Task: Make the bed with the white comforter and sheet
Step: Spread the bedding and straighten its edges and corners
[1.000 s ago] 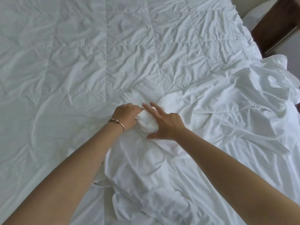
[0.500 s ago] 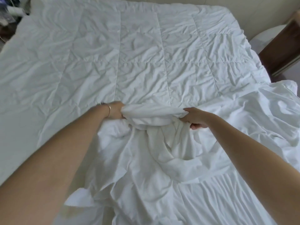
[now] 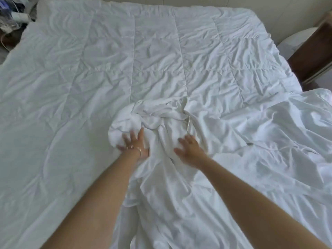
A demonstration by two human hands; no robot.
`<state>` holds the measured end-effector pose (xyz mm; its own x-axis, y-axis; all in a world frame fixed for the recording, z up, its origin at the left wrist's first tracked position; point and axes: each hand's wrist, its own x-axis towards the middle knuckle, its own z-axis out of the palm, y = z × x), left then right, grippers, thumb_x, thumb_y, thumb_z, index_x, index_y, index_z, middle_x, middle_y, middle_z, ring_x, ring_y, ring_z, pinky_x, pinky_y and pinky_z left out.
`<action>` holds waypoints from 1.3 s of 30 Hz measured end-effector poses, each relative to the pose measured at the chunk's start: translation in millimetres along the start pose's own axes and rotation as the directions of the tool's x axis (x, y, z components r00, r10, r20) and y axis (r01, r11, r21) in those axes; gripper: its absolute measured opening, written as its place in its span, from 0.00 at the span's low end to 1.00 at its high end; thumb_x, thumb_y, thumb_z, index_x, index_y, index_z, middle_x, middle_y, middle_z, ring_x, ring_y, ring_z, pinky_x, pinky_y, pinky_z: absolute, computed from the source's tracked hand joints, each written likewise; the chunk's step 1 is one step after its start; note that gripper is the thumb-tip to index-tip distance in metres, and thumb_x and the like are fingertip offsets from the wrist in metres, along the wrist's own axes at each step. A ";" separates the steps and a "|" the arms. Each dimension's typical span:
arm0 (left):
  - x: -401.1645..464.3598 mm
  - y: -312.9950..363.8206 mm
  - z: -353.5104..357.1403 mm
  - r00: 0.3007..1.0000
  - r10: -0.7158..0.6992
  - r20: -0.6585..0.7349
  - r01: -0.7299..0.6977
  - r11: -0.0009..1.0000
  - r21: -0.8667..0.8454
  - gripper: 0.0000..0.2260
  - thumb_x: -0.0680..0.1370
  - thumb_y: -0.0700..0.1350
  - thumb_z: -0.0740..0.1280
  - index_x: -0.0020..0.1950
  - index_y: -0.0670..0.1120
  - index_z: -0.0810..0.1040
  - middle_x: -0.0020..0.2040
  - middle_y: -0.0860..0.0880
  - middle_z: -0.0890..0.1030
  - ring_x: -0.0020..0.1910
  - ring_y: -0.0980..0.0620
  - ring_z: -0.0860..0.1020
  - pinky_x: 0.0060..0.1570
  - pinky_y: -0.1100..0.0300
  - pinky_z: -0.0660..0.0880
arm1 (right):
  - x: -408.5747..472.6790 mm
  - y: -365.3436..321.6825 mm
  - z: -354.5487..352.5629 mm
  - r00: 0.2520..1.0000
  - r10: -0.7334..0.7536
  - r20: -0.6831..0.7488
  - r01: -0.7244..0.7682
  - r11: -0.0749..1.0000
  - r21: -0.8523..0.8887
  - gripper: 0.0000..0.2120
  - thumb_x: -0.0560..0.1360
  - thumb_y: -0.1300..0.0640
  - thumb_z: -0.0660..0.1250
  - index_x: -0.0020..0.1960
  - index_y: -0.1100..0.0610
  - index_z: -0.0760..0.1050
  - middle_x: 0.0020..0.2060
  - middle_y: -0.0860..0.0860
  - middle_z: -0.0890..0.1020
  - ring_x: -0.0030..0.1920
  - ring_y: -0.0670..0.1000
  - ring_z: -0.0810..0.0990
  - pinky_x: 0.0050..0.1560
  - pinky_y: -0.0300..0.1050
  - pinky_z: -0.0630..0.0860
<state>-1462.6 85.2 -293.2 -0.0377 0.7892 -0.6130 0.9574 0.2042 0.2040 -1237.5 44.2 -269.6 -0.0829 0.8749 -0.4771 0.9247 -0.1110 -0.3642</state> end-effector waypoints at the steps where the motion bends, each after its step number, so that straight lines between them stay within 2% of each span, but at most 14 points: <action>1: -8.1 -11.4 26.6 0.997 -0.030 0.067 0.034 0.997 -0.064 0.38 0.77 0.64 0.59 0.78 0.58 0.38 0.79 0.49 0.37 0.77 0.41 0.38 0.71 0.33 0.48 | -15.2 -1.1 20.2 0.999 0.013 0.045 -0.014 1.000 0.022 0.32 0.79 0.36 0.55 0.78 0.48 0.54 0.79 0.50 0.47 0.79 0.53 0.45 0.76 0.56 0.51; 3: -26.1 -27.9 60.2 0.999 -0.030 0.029 0.034 0.990 -0.139 0.36 0.77 0.66 0.57 0.78 0.58 0.43 0.79 0.48 0.41 0.78 0.44 0.41 0.73 0.40 0.51 | -50.7 -10.9 54.3 0.999 -0.035 -0.018 0.035 0.999 -0.006 0.38 0.76 0.31 0.53 0.79 0.49 0.52 0.79 0.49 0.47 0.78 0.56 0.43 0.76 0.59 0.45; 7: -52.9 -51.7 62.2 0.987 -0.011 -0.162 -0.016 0.986 -0.167 0.51 0.67 0.72 0.65 0.79 0.50 0.44 0.79 0.44 0.45 0.75 0.40 0.55 0.71 0.48 0.58 | -104.9 -33.9 113.2 0.959 -0.263 -0.106 0.234 0.945 -0.230 0.48 0.63 0.24 0.62 0.73 0.55 0.66 0.72 0.53 0.66 0.71 0.61 0.65 0.70 0.65 0.54; 10: -66.0 -65.9 59.3 0.985 0.063 -0.163 -0.052 0.996 0.074 0.59 0.60 0.76 0.67 0.78 0.52 0.39 0.79 0.45 0.48 0.74 0.43 0.60 0.68 0.47 0.59 | -127.7 -47.0 145.5 0.995 -0.103 -0.002 0.098 0.949 -0.299 0.63 0.57 0.26 0.68 0.79 0.48 0.39 0.78 0.56 0.41 0.76 0.68 0.43 0.69 0.73 0.44; 12: -77.6 -70.3 66.7 0.971 0.090 -0.221 -0.058 0.987 0.148 0.54 0.64 0.73 0.67 0.78 0.52 0.40 0.79 0.46 0.47 0.75 0.44 0.57 0.67 0.45 0.58 | -133.6 -43.9 152.6 1.000 -0.002 0.027 0.011 0.945 -0.325 0.65 0.62 0.30 0.70 0.71 0.45 0.19 0.70 0.54 0.20 0.70 0.68 0.23 0.67 0.75 0.35; 16: -124.9 -75.2 115.4 0.845 0.247 -0.474 -0.271 0.962 0.017 0.32 0.72 0.61 0.60 0.71 0.45 0.63 0.72 0.40 0.68 0.69 0.38 0.67 0.59 0.38 0.69 | -154.7 -32.8 150.6 0.999 -0.036 0.012 0.038 0.939 -0.342 0.62 0.63 0.27 0.67 0.73 0.43 0.23 0.71 0.52 0.22 0.72 0.65 0.27 0.69 0.75 0.40; 19: -165.8 -65.8 172.3 0.889 0.257 -0.380 -0.328 0.935 -0.136 0.31 0.76 0.58 0.61 0.75 0.46 0.59 0.75 0.40 0.62 0.74 0.42 0.62 0.65 0.42 0.67 | -195.5 -21.3 172.0 0.993 0.113 0.042 -0.103 0.976 -0.192 0.56 0.67 0.26 0.63 0.72 0.41 0.23 0.71 0.50 0.23 0.73 0.67 0.33 0.68 0.71 0.53; 21: -190.9 -56.9 204.3 0.962 0.243 -0.123 -0.263 0.946 -0.190 0.36 0.78 0.57 0.61 0.79 0.49 0.46 0.79 0.44 0.47 0.78 0.48 0.50 0.72 0.52 0.58 | -224.2 -16.4 191.4 0.973 0.209 0.102 -0.195 0.972 -0.133 0.58 0.69 0.33 0.67 0.69 0.39 0.18 0.73 0.51 0.25 0.75 0.67 0.42 0.67 0.65 0.64; 24: -214.1 -54.9 231.4 0.969 0.232 -0.079 -0.244 0.947 -0.209 0.38 0.78 0.58 0.62 0.79 0.50 0.43 0.79 0.48 0.42 0.78 0.50 0.46 0.74 0.57 0.53 | -245.5 0.5 206.9 0.961 0.260 0.094 -0.251 0.963 -0.095 0.61 0.70 0.44 0.73 0.67 0.38 0.16 0.75 0.51 0.30 0.77 0.63 0.47 0.68 0.62 0.65; 28: -240.8 -59.5 248.0 0.965 0.255 -0.061 -0.262 0.939 -0.222 0.42 0.75 0.54 0.68 0.79 0.52 0.42 0.78 0.50 0.36 0.78 0.46 0.39 0.75 0.53 0.51 | -264.2 27.9 212.1 0.927 0.365 0.085 -0.346 0.920 -0.182 0.55 0.73 0.46 0.70 0.76 0.47 0.26 0.78 0.50 0.42 0.78 0.59 0.46 0.72 0.60 0.58; 32: -244.8 -43.2 252.7 0.981 0.040 -0.189 -0.114 0.910 -0.400 0.54 0.64 0.53 0.77 0.77 0.53 0.42 0.75 0.45 0.30 0.76 0.39 0.37 0.73 0.46 0.51 | -259.9 46.2 213.0 0.960 0.235 -0.154 -0.260 0.950 -0.174 0.38 0.76 0.55 0.64 0.80 0.56 0.47 0.70 0.51 0.70 0.70 0.54 0.68 0.72 0.51 0.62; 34: -233.7 -29.2 246.8 0.989 -0.080 -0.128 -0.007 0.822 -0.570 0.56 0.61 0.53 0.80 0.76 0.55 0.44 0.76 0.44 0.37 0.75 0.41 0.49 0.71 0.47 0.58 | -254.2 54.4 209.1 0.968 0.159 -0.196 -0.198 0.960 -0.197 0.32 0.76 0.58 0.62 0.77 0.55 0.56 0.64 0.51 0.75 0.65 0.53 0.73 0.69 0.48 0.64; 36: -222.2 -19.4 240.3 0.988 -0.063 -0.141 -0.039 0.784 -0.619 0.47 0.65 0.49 0.79 0.76 0.54 0.52 0.71 0.38 0.56 0.66 0.39 0.65 0.61 0.53 0.68 | -252.3 55.9 204.1 0.981 0.144 -0.133 -0.157 0.983 -0.094 0.23 0.77 0.62 0.58 0.72 0.54 0.64 0.60 0.52 0.77 0.61 0.55 0.75 0.61 0.46 0.69; 39: -206.0 -27.6 213.9 0.967 0.057 -0.248 -0.157 0.900 -0.407 0.30 0.71 0.41 0.72 0.70 0.48 0.65 0.61 0.38 0.67 0.54 0.34 0.75 0.50 0.51 0.73 | -262.2 48.1 188.6 0.983 0.185 -0.002 -0.181 0.960 0.213 0.16 0.76 0.63 0.57 0.61 0.55 0.74 0.48 0.55 0.80 0.51 0.58 0.78 0.48 0.47 0.72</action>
<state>-1420.1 -206.9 -335.9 -0.0529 0.9185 -0.3920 0.7511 0.2953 0.5905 -1241.4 -279.4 -312.9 0.0908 0.8402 -0.5346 0.8238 -0.3650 -0.4338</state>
